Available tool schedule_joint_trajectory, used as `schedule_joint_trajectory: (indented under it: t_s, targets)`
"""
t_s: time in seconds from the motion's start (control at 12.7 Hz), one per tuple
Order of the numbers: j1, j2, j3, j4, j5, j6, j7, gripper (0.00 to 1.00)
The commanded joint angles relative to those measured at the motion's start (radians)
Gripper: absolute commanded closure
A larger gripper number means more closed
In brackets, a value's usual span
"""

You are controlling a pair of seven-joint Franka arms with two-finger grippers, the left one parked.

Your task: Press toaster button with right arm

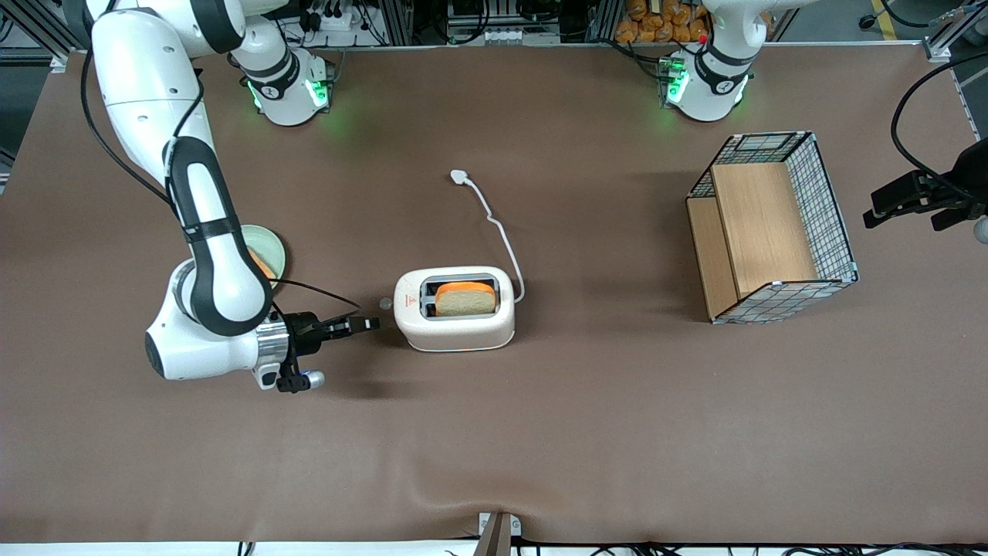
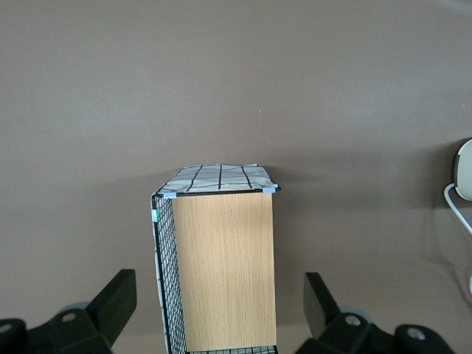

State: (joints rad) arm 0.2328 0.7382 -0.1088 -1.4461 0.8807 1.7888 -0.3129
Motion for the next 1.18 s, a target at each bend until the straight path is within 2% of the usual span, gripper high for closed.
schedule_joint_trajectory:
  t_s: [0.0,0.71,1.1]
  targets:
    - [-0.013,-0.031,-0.005,0.010,-0.052,-0.019,0.020,0.00]
    - [-0.013,-0.221,-0.048,-0.030,-0.399,-0.026,0.021,0.00]
    - [-0.015,-0.308,-0.087,-0.040,-0.529,-0.087,0.021,0.00]
